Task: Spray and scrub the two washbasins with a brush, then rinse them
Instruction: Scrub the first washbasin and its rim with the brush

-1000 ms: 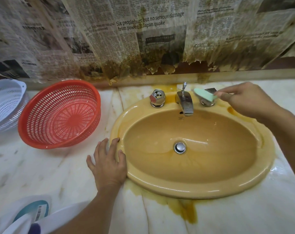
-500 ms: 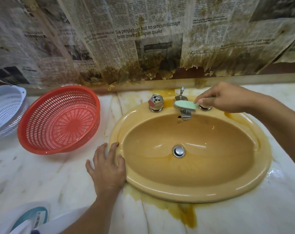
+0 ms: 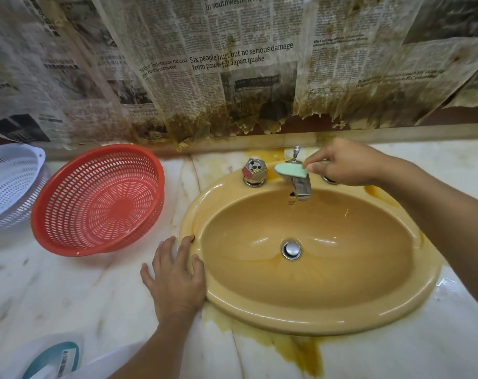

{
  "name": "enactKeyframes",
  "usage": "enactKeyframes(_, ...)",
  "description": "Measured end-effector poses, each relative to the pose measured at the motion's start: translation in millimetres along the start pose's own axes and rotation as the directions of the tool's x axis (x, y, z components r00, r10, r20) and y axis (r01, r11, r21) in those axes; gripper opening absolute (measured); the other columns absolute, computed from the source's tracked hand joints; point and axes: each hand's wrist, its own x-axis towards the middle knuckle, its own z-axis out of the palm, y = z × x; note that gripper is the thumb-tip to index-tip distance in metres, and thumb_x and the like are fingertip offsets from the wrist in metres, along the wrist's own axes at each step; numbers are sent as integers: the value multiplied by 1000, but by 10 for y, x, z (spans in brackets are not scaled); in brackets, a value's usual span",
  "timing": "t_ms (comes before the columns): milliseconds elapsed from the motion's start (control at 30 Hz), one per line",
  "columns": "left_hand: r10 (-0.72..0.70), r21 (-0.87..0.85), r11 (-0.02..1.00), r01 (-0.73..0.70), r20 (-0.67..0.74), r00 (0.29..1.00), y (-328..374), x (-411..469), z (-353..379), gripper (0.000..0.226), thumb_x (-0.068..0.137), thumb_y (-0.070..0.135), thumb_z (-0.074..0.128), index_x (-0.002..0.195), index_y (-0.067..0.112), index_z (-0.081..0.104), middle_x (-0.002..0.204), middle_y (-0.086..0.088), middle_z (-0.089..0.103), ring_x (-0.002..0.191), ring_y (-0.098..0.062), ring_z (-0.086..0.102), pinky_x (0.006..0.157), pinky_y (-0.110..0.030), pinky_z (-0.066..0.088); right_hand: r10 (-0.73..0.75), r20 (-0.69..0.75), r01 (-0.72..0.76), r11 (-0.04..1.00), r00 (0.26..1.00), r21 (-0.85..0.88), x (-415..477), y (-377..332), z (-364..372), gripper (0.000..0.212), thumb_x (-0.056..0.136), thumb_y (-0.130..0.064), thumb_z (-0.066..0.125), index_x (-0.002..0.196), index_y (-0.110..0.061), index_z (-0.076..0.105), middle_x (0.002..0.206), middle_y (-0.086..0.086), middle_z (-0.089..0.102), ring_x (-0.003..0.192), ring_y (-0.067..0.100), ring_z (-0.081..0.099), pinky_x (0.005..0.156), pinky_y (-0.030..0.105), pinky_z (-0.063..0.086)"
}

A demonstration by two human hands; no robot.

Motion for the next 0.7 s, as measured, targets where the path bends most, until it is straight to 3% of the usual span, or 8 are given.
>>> enactKeyframes(100, 4, 2, 1000, -4, -10, 1000, -18, 2, 5, 56, 91, 49, 31, 141, 43, 54, 152, 6, 43, 146, -15, 33, 122, -57, 9, 23, -55, -25, 999, 998, -27, 129, -144, 58, 31, 103, -35, 55, 127, -25, 72, 128, 1, 69, 91, 19, 52, 77, 28, 37)
enactKeyframes(167, 7, 3, 1000, -7, -7, 1000, -23, 7, 11, 55, 91, 48, 32, 141, 43, 54, 152, 6, 42, 145, -15, 33, 122, -57, 9, 101, -49, -90, 978, 994, 186, 174, -200, 138, 30, 103, -29, 55, 128, -22, 69, 104, 5, 72, 72, 17, 51, 61, 26, 39)
enactKeyframes(233, 9, 0, 1000, -9, -6, 1000, -18, 8, 16, 53, 92, 47, 33, 140, 43, 54, 151, 6, 42, 145, -15, 33, 122, -57, 9, 179, 20, -167, 867, 984, 470, 180, -304, 303, 29, 99, -12, 51, 123, -16, 67, 85, 7, 64, 62, 19, 50, 50, 29, 39)
enactKeyframes(367, 16, 1, 1000, -16, -9, 1000, -29, 12, 21, 51, 92, 46, 34, 140, 43, 54, 151, 6, 42, 145, -16, 33, 122, -57, 9, 327, 19, -243, 659, 945, 711, 146, -613, 825, 45, 90, 1, 46, 130, -12, 60, 94, 14, 58, 62, 25, 50, 49, 31, 43)
enactKeyframes(467, 19, -4, 1000, -19, -7, 1000, -19, 17, 2, 52, 92, 47, 33, 140, 42, 55, 151, 5, 43, 146, -17, 33, 122, -57, 9, 461, -7, -302, 591, 887, 748, 67, -838, 1225, 44, 92, -1, 41, 133, -9, 56, 91, 8, 55, 66, 27, 52, 52, 28, 41)
enactKeyframes(533, 26, -4, 1000, -26, -10, 1000, -16, 16, -4, 52, 93, 46, 34, 140, 41, 55, 151, 4, 43, 146, -18, 34, 121, -58, 10, 480, -25, -337, 649, 877, 682, 78, -908, 1397, 48, 89, 0, 39, 135, -7, 52, 92, 8, 55, 81, 33, 57, 57, 29, 40)
enactKeyframes(633, 30, -6, 1000, -30, -2, 1000, -23, 15, -2, 51, 93, 46, 34, 140, 42, 54, 151, 4, 42, 147, -18, 33, 121, -58, 9, 531, -102, -387, 722, 841, 574, 255, -937, 1377, 49, 92, 0, 42, 140, -6, 48, 115, 19, 58, 106, 38, 57, 70, 34, 39)
enactKeyframes(700, 35, -3, 999, -35, -4, 999, -26, 17, 0, 51, 93, 45, 34, 140, 41, 54, 151, 3, 43, 147, -19, 34, 120, -60, 11, 573, -114, -408, 695, 812, 593, 437, -947, 1289, 43, 95, -4, 43, 138, -6, 50, 123, 21, 59, 102, 37, 56, 72, 36, 44)
